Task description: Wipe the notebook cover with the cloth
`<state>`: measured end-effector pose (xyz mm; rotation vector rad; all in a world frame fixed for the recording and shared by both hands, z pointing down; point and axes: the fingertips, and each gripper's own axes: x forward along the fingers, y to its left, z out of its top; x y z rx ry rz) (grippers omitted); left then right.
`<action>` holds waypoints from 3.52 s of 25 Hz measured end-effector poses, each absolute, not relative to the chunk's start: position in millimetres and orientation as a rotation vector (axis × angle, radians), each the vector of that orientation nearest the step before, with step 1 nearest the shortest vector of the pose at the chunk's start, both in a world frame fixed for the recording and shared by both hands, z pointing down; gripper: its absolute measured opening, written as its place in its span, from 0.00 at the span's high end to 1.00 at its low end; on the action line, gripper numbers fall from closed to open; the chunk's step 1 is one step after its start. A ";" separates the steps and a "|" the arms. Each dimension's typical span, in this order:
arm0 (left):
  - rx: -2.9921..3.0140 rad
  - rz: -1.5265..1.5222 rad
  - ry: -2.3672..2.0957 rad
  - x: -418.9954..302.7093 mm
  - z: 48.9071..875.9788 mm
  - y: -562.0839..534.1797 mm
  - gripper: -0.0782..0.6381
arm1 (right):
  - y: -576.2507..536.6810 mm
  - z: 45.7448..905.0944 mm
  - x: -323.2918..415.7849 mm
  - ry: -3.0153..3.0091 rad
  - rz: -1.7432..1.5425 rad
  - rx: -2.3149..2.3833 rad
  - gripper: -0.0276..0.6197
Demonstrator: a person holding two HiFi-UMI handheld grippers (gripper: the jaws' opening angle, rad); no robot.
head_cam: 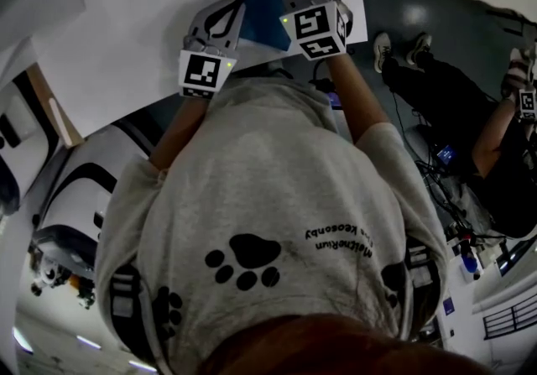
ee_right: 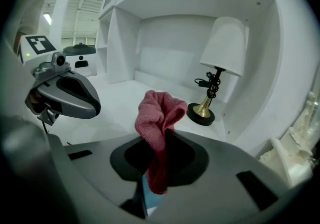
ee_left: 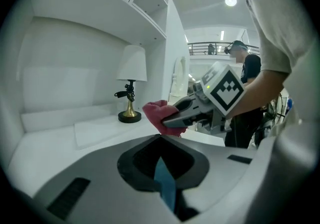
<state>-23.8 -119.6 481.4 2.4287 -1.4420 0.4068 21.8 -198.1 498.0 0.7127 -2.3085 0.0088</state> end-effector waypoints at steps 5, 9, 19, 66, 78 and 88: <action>2.373 0.425 -1.420 -26.5 498.7 -114.9 0.87 | -198.3 515.2 17.5 -2.258 0.042 0.636 0.86; 2.343 0.450 -1.403 -24.3 511.3 -110.4 0.87 | -198.8 528.4 18.2 -2.204 0.061 0.572 0.86; 2.292 0.556 -1.332 -26.0 541.4 -93.7 0.87 | -195.9 563.2 16.0 -2.015 0.085 0.417 0.86; 2.220 0.762 -1.151 -9.3 593.0 -57.8 0.87 | -164.4 589.9 171.1 -1.606 0.300 0.499 0.87; 2.214 0.761 -1.151 -19.5 597.2 -51.5 0.87 | -165.1 551.5 113.1 -1.770 0.302 0.560 0.87; 2.209 0.755 -1.151 -39.1 599.3 -32.4 0.87 | -123.8 555.4 -8.1 -1.902 0.149 0.311 0.87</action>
